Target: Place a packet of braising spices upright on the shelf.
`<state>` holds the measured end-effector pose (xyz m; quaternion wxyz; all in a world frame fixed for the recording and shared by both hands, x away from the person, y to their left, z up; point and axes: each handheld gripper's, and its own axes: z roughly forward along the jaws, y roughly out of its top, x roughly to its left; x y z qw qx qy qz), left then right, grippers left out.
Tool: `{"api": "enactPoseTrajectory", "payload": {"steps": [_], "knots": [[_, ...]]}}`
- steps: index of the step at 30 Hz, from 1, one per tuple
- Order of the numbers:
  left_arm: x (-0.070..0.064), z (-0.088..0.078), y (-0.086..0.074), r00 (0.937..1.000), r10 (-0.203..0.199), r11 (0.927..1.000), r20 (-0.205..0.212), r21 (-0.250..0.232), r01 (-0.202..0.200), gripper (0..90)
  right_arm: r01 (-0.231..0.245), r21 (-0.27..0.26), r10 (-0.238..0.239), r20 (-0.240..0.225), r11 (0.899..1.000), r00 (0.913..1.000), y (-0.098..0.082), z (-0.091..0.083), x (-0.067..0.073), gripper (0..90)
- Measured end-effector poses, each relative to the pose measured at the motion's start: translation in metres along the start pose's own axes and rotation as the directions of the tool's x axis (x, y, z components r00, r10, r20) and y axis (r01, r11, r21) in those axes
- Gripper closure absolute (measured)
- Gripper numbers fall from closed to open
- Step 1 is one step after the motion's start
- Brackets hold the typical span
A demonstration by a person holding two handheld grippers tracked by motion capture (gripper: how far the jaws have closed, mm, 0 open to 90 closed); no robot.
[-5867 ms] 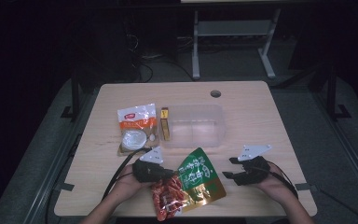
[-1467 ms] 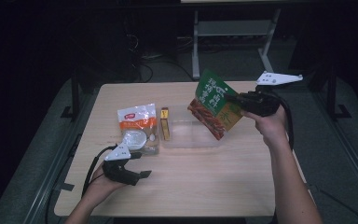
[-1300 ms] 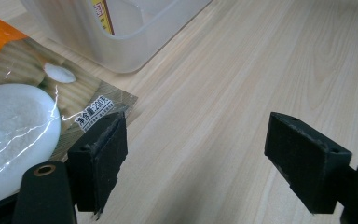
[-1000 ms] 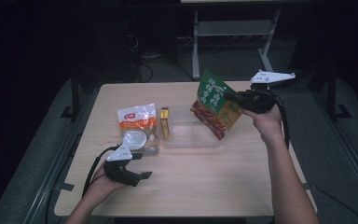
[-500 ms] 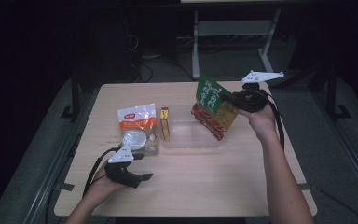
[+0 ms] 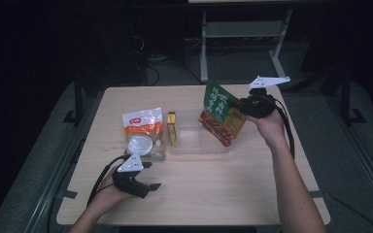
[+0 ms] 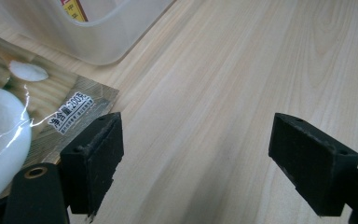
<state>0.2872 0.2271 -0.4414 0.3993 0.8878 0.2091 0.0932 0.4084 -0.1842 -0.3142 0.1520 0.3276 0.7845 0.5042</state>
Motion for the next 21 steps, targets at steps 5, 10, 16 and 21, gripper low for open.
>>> {"api": "enactPoseTrajectory", "payload": {"steps": [5, 10, 16, 21], "knots": [[-0.001, 0.001, 0.0, 1.0, 0.005, 1.0, 0.003, 0.002, -0.005, 17.4, 0.01, 0.019, -0.01, -0.001, 1.0, 0.9999, -0.001, 0.0, 0.002, 84.7], [-0.003, 0.003, 0.0, 0.9999, 0.016, 0.9998, 0.005, 0.011, -0.016, 17.4, 0.034, 0.049, -0.035, 0.029, 0.998, 0.999, -0.002, -0.005, 0.006, 77.8], [-0.003, 0.003, 0.0, 0.9996, 0.027, 0.9995, 0.005, 0.014, -0.027, 17.4, 0.033, 0.056, -0.035, 0.04, 0.998, 0.9986, -0.013, -0.013, 0.006, 73.0], [-0.004, 0.003, 0.0, 0.9999, 0.016, 0.9997, 0.002, 0.02, -0.016, 17.3, 0.021, 0.058, -0.024, 0.055, 0.998, 0.9982, -0.016, -0.02, 0.005, 63.6]]}}
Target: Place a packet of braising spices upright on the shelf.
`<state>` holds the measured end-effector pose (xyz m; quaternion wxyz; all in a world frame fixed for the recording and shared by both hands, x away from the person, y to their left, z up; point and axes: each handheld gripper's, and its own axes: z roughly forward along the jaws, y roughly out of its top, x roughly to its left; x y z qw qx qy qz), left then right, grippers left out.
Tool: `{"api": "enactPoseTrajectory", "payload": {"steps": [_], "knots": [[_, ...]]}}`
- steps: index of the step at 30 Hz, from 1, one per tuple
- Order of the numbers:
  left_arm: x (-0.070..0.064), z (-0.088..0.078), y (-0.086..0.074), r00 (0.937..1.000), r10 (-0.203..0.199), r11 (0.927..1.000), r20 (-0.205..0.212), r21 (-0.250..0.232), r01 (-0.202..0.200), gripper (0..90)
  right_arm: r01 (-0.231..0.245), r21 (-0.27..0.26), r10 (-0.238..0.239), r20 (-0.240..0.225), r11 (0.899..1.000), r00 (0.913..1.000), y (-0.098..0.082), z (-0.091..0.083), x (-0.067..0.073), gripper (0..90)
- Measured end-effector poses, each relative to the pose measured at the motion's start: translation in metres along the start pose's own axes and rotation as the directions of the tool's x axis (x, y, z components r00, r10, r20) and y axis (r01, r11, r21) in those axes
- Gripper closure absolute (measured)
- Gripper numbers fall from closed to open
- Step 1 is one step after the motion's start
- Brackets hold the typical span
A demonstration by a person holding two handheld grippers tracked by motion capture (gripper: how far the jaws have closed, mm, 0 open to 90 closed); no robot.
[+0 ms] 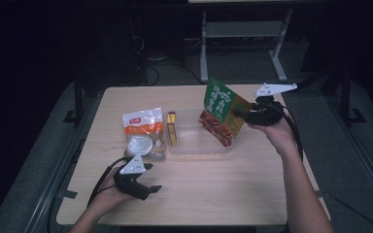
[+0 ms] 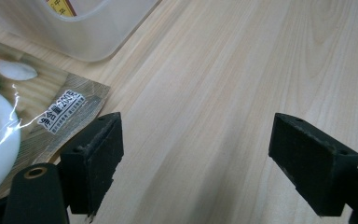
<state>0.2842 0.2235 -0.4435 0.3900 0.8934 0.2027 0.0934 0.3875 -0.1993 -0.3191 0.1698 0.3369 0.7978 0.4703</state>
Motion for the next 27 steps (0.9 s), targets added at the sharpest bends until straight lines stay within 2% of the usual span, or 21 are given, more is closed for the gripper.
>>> {"api": "enactPoseTrajectory", "payload": {"steps": [1, 3, 5, 7, 13, 16, 20, 27], "knots": [[0.001, -0.001, 0.0, 0.9999, 0.01, 0.9999, -0.002, 0.006, -0.01, 17.2, 0.0, 0.001, 0.0, -0.002, 1.0, 1.0, -0.001, -0.002, 0.0, 61.5], [0.001, 0.0, 0.0, 1.0, 0.001, 1.0, -0.004, -0.002, -0.001, 17.2, 0.014, 0.013, -0.014, 0.014, 1.0, 0.9998, -0.003, -0.004, 0.001, 57.3], [0.003, 0.0, 0.0, 0.9999, 0.007, 0.9999, -0.009, 0.012, -0.006, 16.9, 0.019, 0.015, -0.02, 0.019, 1.0, 0.9996, -0.007, -0.007, 0.002, 53.6], [0.004, 0.0, 0.0, 0.9999, -0.011, 0.9998, -0.005, 0.016, 0.011, 16.4, 0.014, 0.019, -0.014, 0.019, 1.0, 0.9997, -0.011, -0.01, 0.003, 49.6], [0.005, -0.003, -0.001, 0.9997, -0.02, 0.9993, -0.01, 0.032, 0.02, 15.4, 0.009, 0.051, -0.01, 0.028, 0.999, 0.9996, -0.024, -0.013, 0.005, 40.5], [0.006, -0.003, -0.001, 0.9995, -0.031, 0.9987, -0.003, 0.041, 0.031, 15.3, 0.006, 0.04, -0.007, 0.021, 0.999, 0.9997, -0.034, -0.014, 0.005, 37.8], [0.008, -0.006, -0.002, 0.998, -0.063, 0.9975, -0.003, 0.031, 0.063, 13.5, 0.009, 0.07, -0.011, 0.029, 0.997, 0.9995, -0.047, -0.016, 0.008, 35.9], [0.009, -0.006, -0.003, 0.9984, -0.057, 0.998, -0.006, 0.029, 0.057, 14.2, 0.01, 0.109, -0.011, 0.001, 0.994, 0.9999, -0.073, -0.017, 0.018, 34.3]]}}
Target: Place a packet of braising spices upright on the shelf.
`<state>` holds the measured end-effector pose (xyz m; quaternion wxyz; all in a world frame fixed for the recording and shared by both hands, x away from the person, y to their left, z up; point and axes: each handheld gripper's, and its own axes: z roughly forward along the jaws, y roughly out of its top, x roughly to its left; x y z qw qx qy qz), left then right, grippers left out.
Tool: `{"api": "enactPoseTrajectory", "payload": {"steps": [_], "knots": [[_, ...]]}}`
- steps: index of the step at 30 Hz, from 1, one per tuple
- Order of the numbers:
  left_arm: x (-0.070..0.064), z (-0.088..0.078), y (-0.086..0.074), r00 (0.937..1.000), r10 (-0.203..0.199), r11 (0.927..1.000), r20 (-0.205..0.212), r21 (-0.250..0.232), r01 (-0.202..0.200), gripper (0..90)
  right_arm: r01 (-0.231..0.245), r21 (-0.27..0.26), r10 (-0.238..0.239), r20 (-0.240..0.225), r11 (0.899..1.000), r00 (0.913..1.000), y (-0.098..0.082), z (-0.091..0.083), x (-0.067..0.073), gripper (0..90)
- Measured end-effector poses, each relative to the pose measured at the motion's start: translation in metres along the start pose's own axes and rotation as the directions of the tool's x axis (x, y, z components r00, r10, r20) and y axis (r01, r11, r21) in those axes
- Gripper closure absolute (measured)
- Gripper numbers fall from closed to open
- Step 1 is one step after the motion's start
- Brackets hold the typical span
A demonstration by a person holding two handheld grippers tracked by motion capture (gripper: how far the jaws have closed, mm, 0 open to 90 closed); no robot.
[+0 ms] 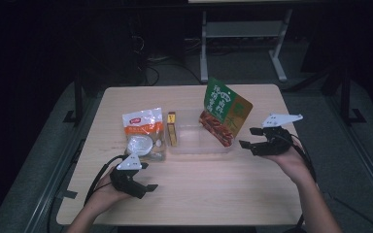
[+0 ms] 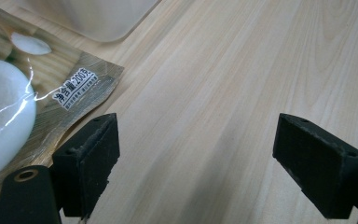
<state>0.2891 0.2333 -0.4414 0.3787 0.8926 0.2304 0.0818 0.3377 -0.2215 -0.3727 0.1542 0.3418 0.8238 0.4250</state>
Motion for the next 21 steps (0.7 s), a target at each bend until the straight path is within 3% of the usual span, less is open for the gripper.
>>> {"api": "enactPoseTrajectory", "payload": {"steps": [7, 10, 14, 17, 21], "knots": [[0.002, 0.001, -0.002, 1.0, 0.0, 1.0, -0.001, 0.009, 0.0, 14.5, 0.031, 0.059, -0.028, -0.055, 0.998, 0.9981, -0.024, 0.015, 0.02, 31.6], [0.002, 0.003, -0.003, 1.0, -0.006, 0.9999, -0.002, 0.009, 0.006, 14.5, 0.082, 0.088, -0.074, -0.087, 0.993, 0.9934, -0.03, 0.028, 0.035, 30.8], [0.001, 0.003, -0.003, 1.0, 0.003, 0.9999, -0.006, 0.015, -0.003, 14.5, 0.126, 0.114, -0.106, -0.174, 0.985, 0.9791, -0.032, 0.047, 0.052, 30.8], [0.001, 0.004, -0.003, 0.9999, 0.009, 0.9998, -0.011, 0.02, -0.008, 14.7, 0.181, 0.155, -0.15, -0.196, 0.971, 0.9691, -0.033, 0.059, 0.068, 30.9], [0.001, 0.004, -0.002, 0.9998, 0.009, 0.9997, -0.016, 0.022, -0.008, 14.7, 0.226, 0.175, -0.183, -0.233, 0.958, 0.955, -0.037, 0.067, 0.078, 31.6]]}}
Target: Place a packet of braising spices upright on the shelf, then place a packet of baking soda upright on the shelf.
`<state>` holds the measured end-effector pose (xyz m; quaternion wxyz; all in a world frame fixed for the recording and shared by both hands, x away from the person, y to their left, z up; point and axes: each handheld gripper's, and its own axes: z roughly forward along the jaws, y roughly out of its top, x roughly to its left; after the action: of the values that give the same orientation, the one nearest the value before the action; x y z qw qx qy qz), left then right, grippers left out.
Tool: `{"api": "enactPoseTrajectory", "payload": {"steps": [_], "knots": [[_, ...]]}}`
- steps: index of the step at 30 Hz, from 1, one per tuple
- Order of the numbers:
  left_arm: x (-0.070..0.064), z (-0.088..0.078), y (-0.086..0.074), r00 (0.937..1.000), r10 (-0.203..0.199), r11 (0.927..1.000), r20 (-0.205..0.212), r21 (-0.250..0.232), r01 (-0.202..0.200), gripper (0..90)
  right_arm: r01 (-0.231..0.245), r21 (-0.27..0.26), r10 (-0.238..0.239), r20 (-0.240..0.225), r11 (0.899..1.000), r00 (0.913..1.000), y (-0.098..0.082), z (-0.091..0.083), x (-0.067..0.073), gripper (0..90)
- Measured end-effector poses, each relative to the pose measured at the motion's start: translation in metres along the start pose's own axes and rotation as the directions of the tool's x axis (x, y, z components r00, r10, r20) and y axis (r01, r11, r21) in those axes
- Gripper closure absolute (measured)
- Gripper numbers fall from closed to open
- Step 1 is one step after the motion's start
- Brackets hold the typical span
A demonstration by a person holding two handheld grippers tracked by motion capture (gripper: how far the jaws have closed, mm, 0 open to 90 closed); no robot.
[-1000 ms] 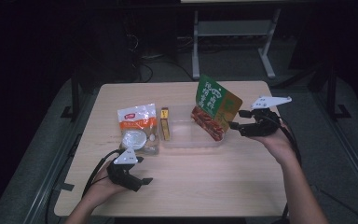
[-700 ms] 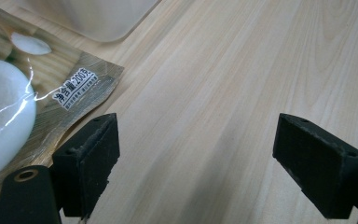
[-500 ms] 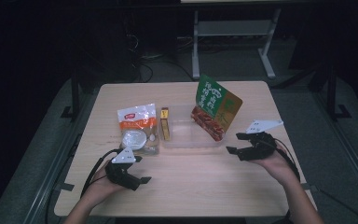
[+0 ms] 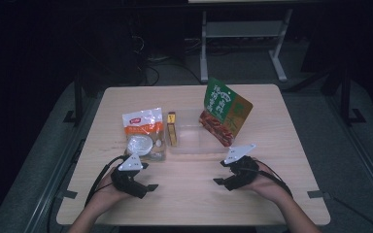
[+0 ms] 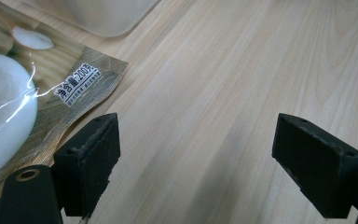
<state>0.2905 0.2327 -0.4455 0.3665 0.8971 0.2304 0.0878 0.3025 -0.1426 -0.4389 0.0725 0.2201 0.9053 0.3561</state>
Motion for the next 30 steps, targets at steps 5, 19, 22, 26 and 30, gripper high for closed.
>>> {"api": "enactPoseTrajectory", "payload": {"steps": [5, 19, 22, 26, 30], "knots": [[0.003, -0.002, 0.003, 0.9993, -0.027, 0.9995, -0.024, -0.019, 0.026, 18.4, 0.005, 0.015, -0.005, -0.016, 1.0, 0.9999, 0.0, 0.005, 0.002, 31.6], [0.047, -0.01, 0.025, 0.9851, -0.13, 0.9883, -0.113, -0.094, 0.12, 80.6, -0.013, 0.032, 0.014, -0.024, 0.999, 0.9996, -0.001, 0.006, 0.0, 32.0], [0.059, -0.005, 0.03, 0.9806, -0.158, 0.9842, -0.115, -0.098, 0.147, 89.2, -0.023, 0.031, 0.024, -0.027, 0.999, 0.9993, -0.001, 0.006, 0.001, 32.0], [0.07, 0.006, 0.035, 0.9769, -0.178, 0.9815, -0.119, -0.093, 0.167, 89.4, -0.02, 0.031, 0.021, -0.026, 0.999, 0.9994, -0.001, 0.005, 0.001, 32.2], [0.076, 0.017, 0.042, 0.9731, -0.202, 0.9768, -0.111, -0.094, 0.192, 89.5, -0.026, 0.032, 0.027, -0.027, 0.999, 0.9993, -0.002, 0.006, 0.0, 32.2]]}}
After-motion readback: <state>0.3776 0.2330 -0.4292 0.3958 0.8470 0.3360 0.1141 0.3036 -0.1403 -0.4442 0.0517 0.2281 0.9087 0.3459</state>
